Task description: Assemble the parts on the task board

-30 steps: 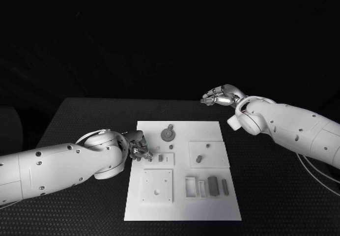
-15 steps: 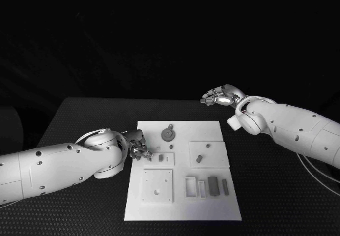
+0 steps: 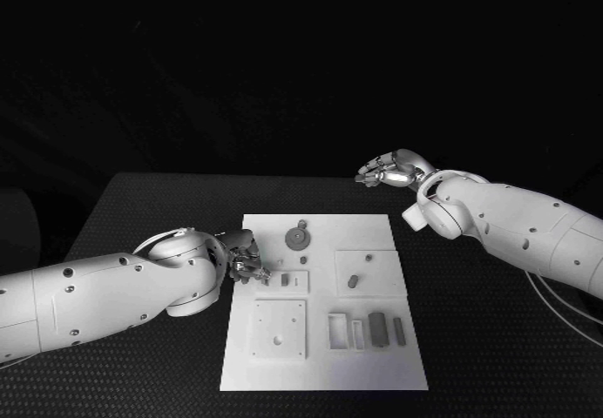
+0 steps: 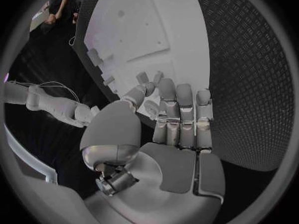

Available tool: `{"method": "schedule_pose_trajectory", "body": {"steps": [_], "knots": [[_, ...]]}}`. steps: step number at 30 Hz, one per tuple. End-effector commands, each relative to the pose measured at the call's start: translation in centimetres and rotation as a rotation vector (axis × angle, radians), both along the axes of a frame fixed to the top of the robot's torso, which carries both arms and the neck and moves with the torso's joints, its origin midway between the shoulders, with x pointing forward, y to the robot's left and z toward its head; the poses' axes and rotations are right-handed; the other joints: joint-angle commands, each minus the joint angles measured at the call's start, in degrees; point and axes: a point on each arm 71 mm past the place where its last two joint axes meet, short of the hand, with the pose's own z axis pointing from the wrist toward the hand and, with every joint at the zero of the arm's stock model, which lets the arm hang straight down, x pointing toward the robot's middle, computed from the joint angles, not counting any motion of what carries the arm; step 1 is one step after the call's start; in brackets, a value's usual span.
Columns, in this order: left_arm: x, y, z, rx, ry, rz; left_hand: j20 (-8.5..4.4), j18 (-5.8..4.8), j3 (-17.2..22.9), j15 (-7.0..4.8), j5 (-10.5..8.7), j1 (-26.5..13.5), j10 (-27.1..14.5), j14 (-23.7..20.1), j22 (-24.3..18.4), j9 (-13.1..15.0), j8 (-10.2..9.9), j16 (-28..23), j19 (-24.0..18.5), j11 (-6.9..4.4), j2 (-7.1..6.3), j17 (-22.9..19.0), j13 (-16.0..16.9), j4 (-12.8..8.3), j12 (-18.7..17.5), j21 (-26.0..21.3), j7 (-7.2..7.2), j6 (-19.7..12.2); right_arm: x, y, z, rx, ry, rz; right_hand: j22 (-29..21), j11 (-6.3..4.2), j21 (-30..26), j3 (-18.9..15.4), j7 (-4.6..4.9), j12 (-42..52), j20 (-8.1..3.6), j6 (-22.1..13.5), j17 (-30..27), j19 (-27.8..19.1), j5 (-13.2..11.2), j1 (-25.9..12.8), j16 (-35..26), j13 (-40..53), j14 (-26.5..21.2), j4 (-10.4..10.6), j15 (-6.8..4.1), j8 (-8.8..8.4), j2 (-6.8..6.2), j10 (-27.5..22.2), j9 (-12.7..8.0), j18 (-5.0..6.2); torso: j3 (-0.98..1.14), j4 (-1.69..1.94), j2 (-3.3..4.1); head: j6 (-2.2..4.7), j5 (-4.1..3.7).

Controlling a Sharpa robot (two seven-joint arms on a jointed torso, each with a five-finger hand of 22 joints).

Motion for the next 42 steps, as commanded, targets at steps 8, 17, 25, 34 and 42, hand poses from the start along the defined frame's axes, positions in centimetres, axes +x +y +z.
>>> {"method": "schedule_pose_trajectory", "body": {"steps": [8,17,25,34,42], "knots": [[0.1,-0.17,-0.03,-0.001,-0.005,-0.013,-5.36,0.02,8.1,-0.02,0.13,0.5,0.8,0.3,0.9,0.1,-0.4,-0.1,0.5,-0.96,-0.06,-0.1,-0.1,-7.8,-0.3,0.2,0.13,0.5,-0.02,-0.1,0.0,0.001,-0.001,0.01,0.1,-0.02,-0.3,-0.2,0.97,-0.2,-0.17,-0.5,-0.1,-0.1,0.2,-0.3,-0.3,0.1,0.0,0.1,0.29,0.39,0.49,0.3,-0.1,-0.87,-0.08,0.09,-0.02,-0.3,-0.11],[0.11,-0.38,-0.1,-0.003,-0.004,-0.018,-5.37,0.02,8.1,-0.02,0.12,0.5,0.8,0.4,0.9,0.1,-0.5,-0.1,0.5,-0.96,-0.07,-0.1,-0.1,-7.8,-0.4,0.2,0.13,0.5,-0.03,0.0,0.01,0.002,-0.001,0.012,0.1,-0.03,-0.3,-0.2,0.97,-0.2,-0.18,-0.5,-0.1,-0.1,0.2,-0.2,-0.3,0.1,0.0,0.1,0.3,0.41,0.45,0.3,-0.1,-0.88,-0.05,0.0,0.0,-0.28,-0.18],[0.14,-0.47,-0.12,-0.002,-0.002,-0.022,-5.38,0.02,8.1,-0.02,0.12,0.5,0.8,0.4,0.9,0.1,-0.5,-0.1,0.5,-0.96,-0.06,-0.1,-0.1,-7.9,-0.4,0.2,0.13,0.5,-0.03,-0.05,0.0,0.001,-0.001,0.011,0.1,-0.03,-0.3,-0.2,0.97,-0.3,-0.18,-0.5,-0.1,-0.2,0.2,-0.2,-0.3,0.1,0.0,0.1,0.3,0.42,0.45,0.3,-0.1,-0.89,-0.01,0.02,-0.01,-0.34,-0.19],[0.09,-0.54,-0.16,-0.003,0.0,-0.026,-5.39,0.02,8.1,-0.02,0.11,0.5,0.8,0.4,0.9,0.1,-0.5,-0.2,0.6,-0.96,-0.06,-0.2,-0.1,-7.9,-0.4,0.2,0.13,0.5,-0.04,-0.06,0.01,0.002,-0.001,0.012,0.1,-0.03,-0.3,-0.2,0.97,-0.3,-0.18,-0.5,-0.1,-0.2,0.2,-0.2,-0.3,0.1,0.0,0.1,0.31,0.44,0.45,0.3,-0.1,-0.9,-0.05,0.07,-0.02,-0.46,-0.22],[0.02,-0.52,-0.19,-0.003,0.002,-0.024,-5.4,0.02,8.1,-0.02,0.11,0.5,0.8,0.4,0.9,0.1,-0.6,-0.2,0.6,-0.97,-0.05,-0.2,-0.2,-7.9,-0.4,0.2,0.13,0.5,-0.04,-0.11,0.01,0.001,-0.001,0.011,0.1,-0.03,-0.3,-0.2,0.97,-0.3,-0.18,-0.5,-0.1,-0.2,0.2,-0.2,-0.4,0.1,0.0,0.1,0.31,0.45,0.45,0.3,-0.1,-0.91,-0.04,0.0,0.01,-0.47,-0.16]]}}
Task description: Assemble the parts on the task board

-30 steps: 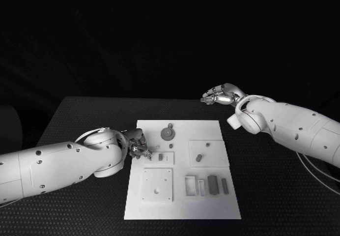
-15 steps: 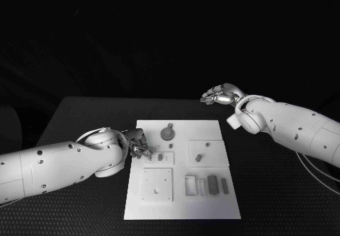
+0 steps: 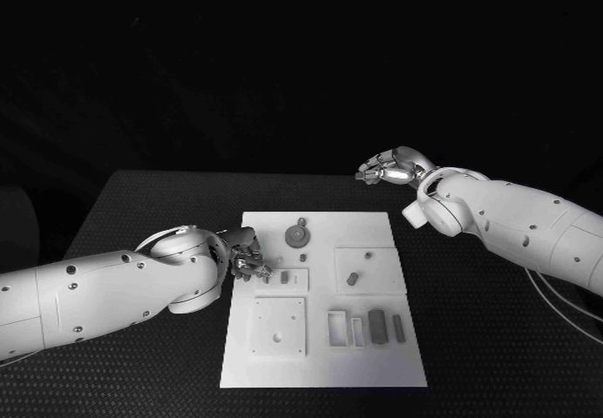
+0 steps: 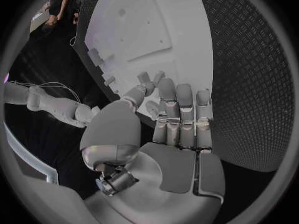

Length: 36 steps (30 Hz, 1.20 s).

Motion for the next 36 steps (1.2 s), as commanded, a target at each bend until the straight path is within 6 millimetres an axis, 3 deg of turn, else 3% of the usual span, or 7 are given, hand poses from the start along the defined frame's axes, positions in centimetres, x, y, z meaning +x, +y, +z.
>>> {"method": "schedule_pose_trajectory", "body": {"steps": [1,36], "knots": [[-0.12,-0.09,-0.1,0.002,0.004,-0.011,-5.43,0.03,8.1,-0.05,0.11,0.7,0.6,0.4,0.9,-0.1,-0.4,-0.2,0.4,-1.17,0.12,-0.1,-0.1,-7.9,-0.2,0.2,-0.13,0.4,-0.04,0.07,0.01,0.002,-0.002,0.014,0.1,-0.03,-0.3,-0.2,0.98,-0.3,-0.18,-0.5,-0.1,-0.2,0.2,-0.2,-0.4,0.1,0.0,0.1,0.31,0.24,0.45,0.3,-0.1,-0.91,0.0,-0.02,0.0,0.04,0.03],[0.06,0.11,-0.06,-0.036,-0.018,0.017,-5.45,0.03,8.1,-0.05,0.13,0.7,0.7,0.5,0.8,0.0,-0.5,-0.2,0.5,-1.19,0.13,-0.1,-0.1,-7.9,-0.3,0.1,-0.14,0.4,-0.04,0.2,0.02,0.003,-0.002,0.016,0.1,-0.02,-0.3,-0.2,0.98,-0.4,-0.19,-0.5,-0.1,-0.2,0.2,-0.2,-0.4,0.1,-0.1,0.1,0.31,0.29,0.46,0.4,-0.1,-0.94,0.02,-0.04,0.0,0.14,0.03]]}}
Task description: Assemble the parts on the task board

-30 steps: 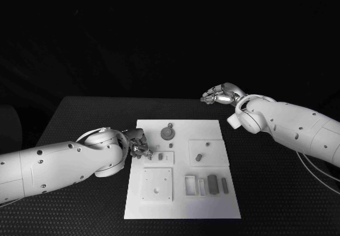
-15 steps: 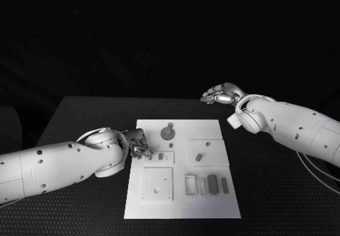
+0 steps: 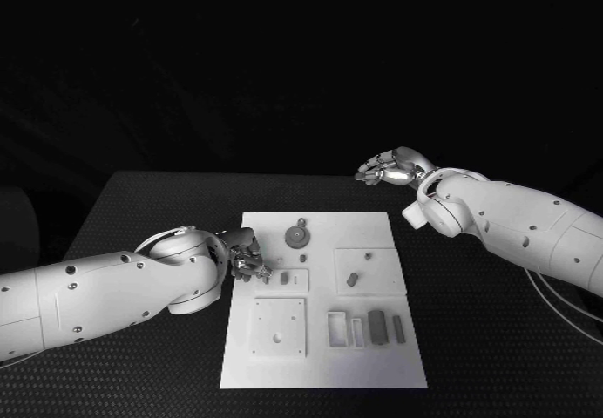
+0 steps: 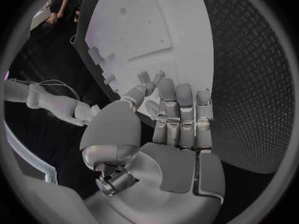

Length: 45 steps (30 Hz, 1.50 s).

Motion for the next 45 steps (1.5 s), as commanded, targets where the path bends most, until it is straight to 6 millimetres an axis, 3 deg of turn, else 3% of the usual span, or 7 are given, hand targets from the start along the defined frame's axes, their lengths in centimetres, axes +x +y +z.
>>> {"method": "schedule_pose_trajectory", "body": {"steps": [1,45], "knots": [[0.01,-0.07,0.04,-0.022,-0.024,0.002,-5.44,0.03,8.1,-0.15,0.15,0.6,0.7,0.4,0.8,0.0,-0.3,-0.2,0.5,-0.97,-0.13,-0.1,-0.1,-7.9,-0.3,0.1,-0.15,0.4,-0.04,0.12,0.01,0.002,-0.002,0.015,0.1,-0.02,-0.3,-0.2,0.98,-0.4,-0.18,-0.5,-0.1,-0.2,0.2,-0.2,-0.4,0.1,-0.1,0.1,0.31,0.29,0.47,0.4,-0.1,-0.94,-0.04,0.01,0.02,0.05,-0.02],[-0.43,-0.24,-0.6,-0.006,0.023,-0.029,-5.48,0.02,8.2,-0.16,0.13,0.7,0.7,0.5,0.8,0.0,-0.5,-0.3,0.6,-0.97,-0.16,-0.1,-0.1,-7.9,-0.5,0.1,-0.15,0.5,-0.04,0.03,0.0,0.002,0.0,0.015,0.1,-0.02,-0.3,-0.2,0.98,-0.4,-0.2,-0.5,-0.1,-0.2,0.2,-0.2,-0.4,0.1,-0.1,0.1,0.32,0.35,0.48,0.4,-0.2,-0.96,-0.08,0.04,0.02,-0.27,-0.17]]}}
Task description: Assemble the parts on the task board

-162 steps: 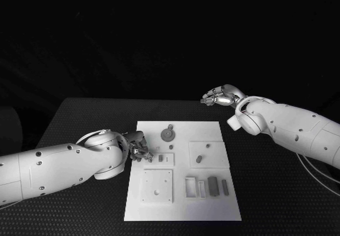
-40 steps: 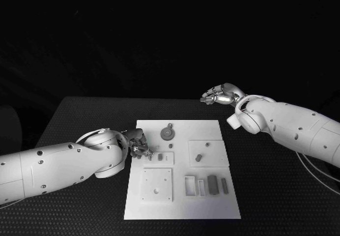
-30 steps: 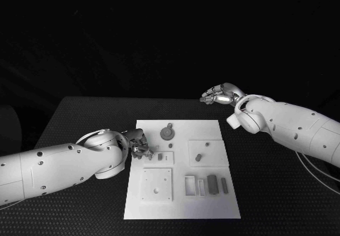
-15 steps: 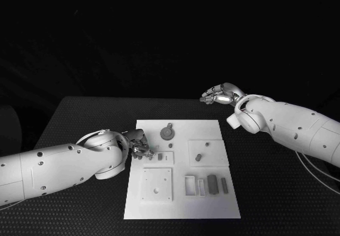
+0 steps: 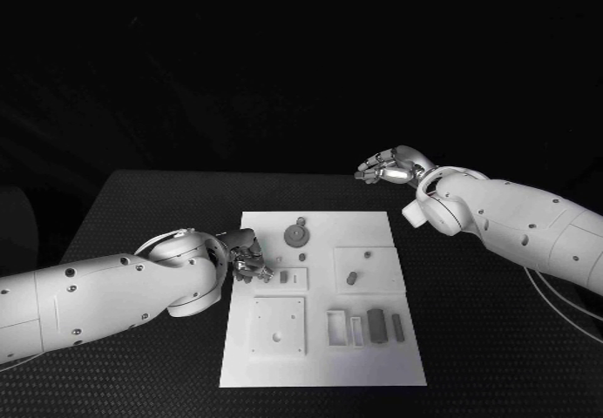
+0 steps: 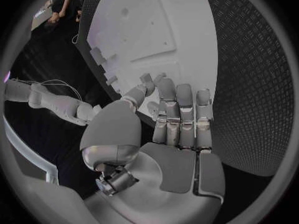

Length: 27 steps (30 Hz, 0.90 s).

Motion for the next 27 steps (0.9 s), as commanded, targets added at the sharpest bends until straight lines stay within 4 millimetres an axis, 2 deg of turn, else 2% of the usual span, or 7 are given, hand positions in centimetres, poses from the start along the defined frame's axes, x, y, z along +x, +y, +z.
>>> {"method": "schedule_pose_trajectory", "body": {"steps": [1,12,27], "knots": [[-0.13,-0.04,-0.21,0.012,0.021,-0.012,-5.38,0.03,8.2,-0.06,0.12,0.5,0.5,0.2,0.8,-0.1,-0.3,-0.3,0.3,-0.83,0.02,-0.1,-0.1,-7.9,-0.3,0.1,0.0,0.3,-0.05,0.13,0.01,0.002,-0.001,0.016,0.1,-0.02,-0.3,-0.2,0.98,-0.2,-0.2,-0.5,-0.1,-0.2,0.2,-0.2,-0.4,0.1,-0.1,0.1,0.32,0.35,0.47,0.4,-0.1,-0.96,-0.05,0.01,0.02,-0.02,0.05],[-0.2,-0.11,-0.19,0.01,0.02,-0.013,-5.38,0.03,8.2,-0.06,0.12,0.5,0.5,0.2,0.9,-0.1,-0.3,-0.4,0.3,-0.83,0.03,-0.1,-0.1,-7.9,-0.3,0.0,0.0,0.3,-0.05,0.14,0.0,0.002,0.0,0.017,0.1,-0.02,-0.3,-0.2,0.98,-0.2,-0.2,-0.6,-0.1,-0.2,0.2,-0.2,-0.4,0.1,-0.1,0.1,0.32,0.37,0.48,0.4,-0.1,-0.97,-0.06,0.02,0.02,-0.07,0.04],[0.16,0.67,-0.34,0.025,0.028,0.017,-5.38,0.03,8.2,-0.06,0.15,0.5,0.5,0.3,0.9,0.0,-0.4,-0.4,0.3,-0.83,0.04,-0.1,-0.1,-7.9,-0.3,0.0,0.0,0.3,-0.06,0.14,0.01,0.003,-0.001,0.017,0.1,-0.02,-0.3,-0.2,0.98,-0.3,-0.21,-0.6,-0.1,-0.2,0.2,-0.2,-0.4,0.1,-0.1,0.1,0.32,0.39,0.49,0.4,-0.1,-0.98,0.03,0.04,-0.01,-0.09,0.03]]}}
